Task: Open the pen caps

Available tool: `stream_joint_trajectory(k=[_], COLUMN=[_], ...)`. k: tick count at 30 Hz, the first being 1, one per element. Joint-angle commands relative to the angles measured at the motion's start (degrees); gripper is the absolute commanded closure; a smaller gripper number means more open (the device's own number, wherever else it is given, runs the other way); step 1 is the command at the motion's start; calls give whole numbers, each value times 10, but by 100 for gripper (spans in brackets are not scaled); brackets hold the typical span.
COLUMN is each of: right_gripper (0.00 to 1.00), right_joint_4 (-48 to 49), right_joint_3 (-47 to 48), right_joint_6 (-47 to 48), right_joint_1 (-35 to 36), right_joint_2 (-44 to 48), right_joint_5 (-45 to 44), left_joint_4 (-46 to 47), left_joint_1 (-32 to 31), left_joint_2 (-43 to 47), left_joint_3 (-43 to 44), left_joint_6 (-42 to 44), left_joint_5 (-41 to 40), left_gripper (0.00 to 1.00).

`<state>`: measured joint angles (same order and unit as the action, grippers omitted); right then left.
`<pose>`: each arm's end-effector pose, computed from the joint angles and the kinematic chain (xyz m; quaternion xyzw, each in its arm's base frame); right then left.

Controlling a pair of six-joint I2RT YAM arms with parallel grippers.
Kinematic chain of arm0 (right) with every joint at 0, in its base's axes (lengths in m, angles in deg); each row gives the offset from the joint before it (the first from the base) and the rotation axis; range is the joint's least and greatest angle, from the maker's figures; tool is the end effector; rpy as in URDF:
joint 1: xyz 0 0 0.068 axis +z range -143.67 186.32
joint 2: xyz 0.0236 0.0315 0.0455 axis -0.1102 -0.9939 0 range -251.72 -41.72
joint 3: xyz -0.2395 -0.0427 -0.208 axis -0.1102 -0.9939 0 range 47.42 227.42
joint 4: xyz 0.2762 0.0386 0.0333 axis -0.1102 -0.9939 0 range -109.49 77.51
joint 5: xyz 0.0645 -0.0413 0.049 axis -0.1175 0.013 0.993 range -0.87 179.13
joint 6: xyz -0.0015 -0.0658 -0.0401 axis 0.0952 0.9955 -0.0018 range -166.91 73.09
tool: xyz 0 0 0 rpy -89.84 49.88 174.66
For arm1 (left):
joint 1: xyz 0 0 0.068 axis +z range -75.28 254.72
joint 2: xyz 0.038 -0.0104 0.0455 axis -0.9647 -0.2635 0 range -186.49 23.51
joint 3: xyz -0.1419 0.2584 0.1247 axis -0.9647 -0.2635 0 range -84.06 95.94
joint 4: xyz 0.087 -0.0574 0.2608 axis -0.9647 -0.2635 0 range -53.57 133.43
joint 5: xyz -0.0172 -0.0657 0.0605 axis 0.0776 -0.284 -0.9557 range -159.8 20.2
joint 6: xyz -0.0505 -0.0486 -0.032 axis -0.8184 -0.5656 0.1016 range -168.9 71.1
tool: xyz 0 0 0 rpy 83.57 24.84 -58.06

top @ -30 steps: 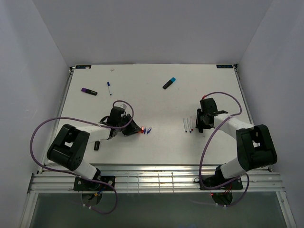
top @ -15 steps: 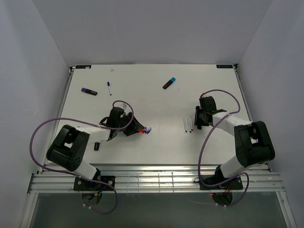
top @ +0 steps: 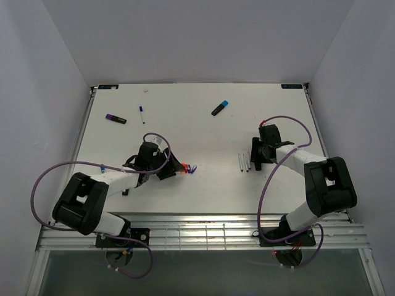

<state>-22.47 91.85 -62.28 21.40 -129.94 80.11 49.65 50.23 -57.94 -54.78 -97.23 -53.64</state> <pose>0.3171 0.0747 0.1735 0.0269 0.9474 0.0093 0.3187 0.2465 -0.1323 0.1512 -0.1380 0.9089 -0.3253 0.2214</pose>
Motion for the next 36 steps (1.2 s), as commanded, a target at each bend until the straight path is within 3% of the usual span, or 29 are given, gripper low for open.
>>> stream_joint_trajectory(k=[1, 8, 13, 14, 24, 36], right_gripper=[47, 45, 32, 23, 3, 2], right_joint_4=[-23, -29, -31, -30, -33, -1], right_joint_3=[22, 92, 166, 179, 369, 573], right_joint_6=[6, 7, 0, -5, -91, -178], right_joint_1=[-2, -2, 0, 0, 22, 63], right_joint_2=[2, 6, -42, -50, -218, -405], right_joint_5=[-10, 28, 55, 58, 34, 24], left_joint_4=[-23, -72, -104, -110, -125, -75], left_joint_1=[2, 2, 2, 2, 2, 2], left_joint_2=[40, 83, 148, 159, 254, 284], left_joint_3=[0, 22, 25, 25, 5, -31], left_joint_6=[22, 47, 56, 58, 52, 29], left_joint_5=[-10, -31, -44, -43, -16, 19], left_gripper=[33, 32, 32, 32, 32, 31])
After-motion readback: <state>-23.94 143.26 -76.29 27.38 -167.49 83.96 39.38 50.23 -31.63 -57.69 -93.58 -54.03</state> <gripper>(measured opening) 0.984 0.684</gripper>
